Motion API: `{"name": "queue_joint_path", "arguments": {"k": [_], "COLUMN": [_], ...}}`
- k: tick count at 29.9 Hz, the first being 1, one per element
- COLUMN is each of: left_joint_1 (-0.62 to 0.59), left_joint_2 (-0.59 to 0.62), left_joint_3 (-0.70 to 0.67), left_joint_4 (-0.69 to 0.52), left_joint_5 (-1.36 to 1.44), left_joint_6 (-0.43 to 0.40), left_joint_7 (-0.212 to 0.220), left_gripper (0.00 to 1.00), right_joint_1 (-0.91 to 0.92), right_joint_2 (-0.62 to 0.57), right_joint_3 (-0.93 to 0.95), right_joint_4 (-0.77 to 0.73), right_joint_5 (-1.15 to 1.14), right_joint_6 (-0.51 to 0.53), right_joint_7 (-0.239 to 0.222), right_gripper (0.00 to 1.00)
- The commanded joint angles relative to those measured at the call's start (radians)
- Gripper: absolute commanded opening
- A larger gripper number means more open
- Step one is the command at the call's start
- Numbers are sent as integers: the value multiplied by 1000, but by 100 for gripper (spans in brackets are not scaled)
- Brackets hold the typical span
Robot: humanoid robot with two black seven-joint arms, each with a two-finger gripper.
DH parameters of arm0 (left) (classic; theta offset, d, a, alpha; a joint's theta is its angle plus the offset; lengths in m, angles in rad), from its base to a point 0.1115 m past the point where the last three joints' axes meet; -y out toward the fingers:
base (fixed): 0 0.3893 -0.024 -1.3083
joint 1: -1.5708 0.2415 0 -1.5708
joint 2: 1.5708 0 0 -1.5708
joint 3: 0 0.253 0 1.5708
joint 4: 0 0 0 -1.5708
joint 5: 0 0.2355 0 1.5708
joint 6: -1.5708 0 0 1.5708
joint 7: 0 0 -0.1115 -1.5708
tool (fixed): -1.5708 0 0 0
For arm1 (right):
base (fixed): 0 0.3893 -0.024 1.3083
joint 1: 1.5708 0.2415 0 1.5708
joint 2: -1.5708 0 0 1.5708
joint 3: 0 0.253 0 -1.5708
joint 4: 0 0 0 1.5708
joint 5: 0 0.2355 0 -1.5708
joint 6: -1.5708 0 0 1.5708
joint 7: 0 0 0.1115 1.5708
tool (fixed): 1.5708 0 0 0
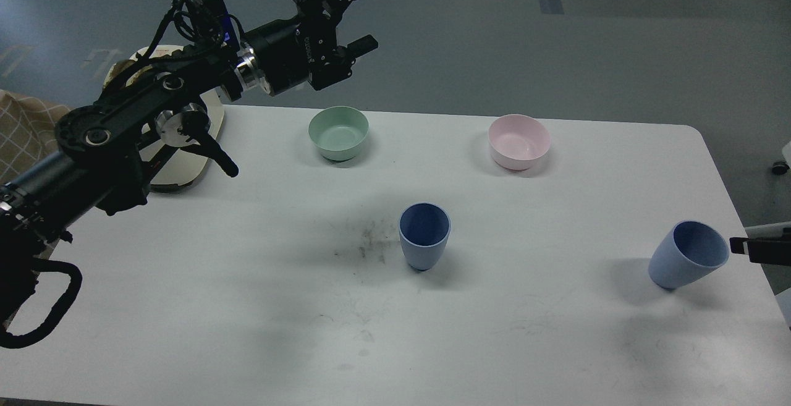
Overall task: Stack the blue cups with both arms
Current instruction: 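Reach the right gripper to the other blue cup and grasp it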
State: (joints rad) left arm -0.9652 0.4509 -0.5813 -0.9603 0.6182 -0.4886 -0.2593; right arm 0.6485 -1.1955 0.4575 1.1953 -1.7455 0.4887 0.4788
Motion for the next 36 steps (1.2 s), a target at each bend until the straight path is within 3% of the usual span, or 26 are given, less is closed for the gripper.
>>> {"name": "queue_joint_path", "arguments": {"k": [1,18,26,31,33,35,36], "left_joint_1": [0,3,9,16,19,20,20], "left_joint_2": [0,0,0,0,0,0,2], "left_joint_3": [1,1,1,0,0,0,0], "left_joint_4": [0,0,-2,-2,-2,-2,-2], "left_joint_5": [0,0,0,0,0,0,0], "left_joint_6": [0,0,0,0,0,0,0], "left_joint_7": [0,0,0,0,0,0,0], "left_gripper": [97,97,97,97,97,97,97], "right_joint_1": [-23,-33,-33,-44,-47,-53,-59], "right_joint_2": [10,71,117,142,143,143,143], "right_joint_3": [1,6,3,4,3,3,3], "right_joint_4": [-8,-48,-89,-95,-95,-95,-95], "right_joint_5": [1,6,6,6,6,6,4], "right_joint_6": [-4,-50,-81,-81,-81,-79,-79], "right_joint_7": [0,-2,-5,-5,-6,-5,-5], "right_gripper": [100,100,93,81,73,57,40]}}
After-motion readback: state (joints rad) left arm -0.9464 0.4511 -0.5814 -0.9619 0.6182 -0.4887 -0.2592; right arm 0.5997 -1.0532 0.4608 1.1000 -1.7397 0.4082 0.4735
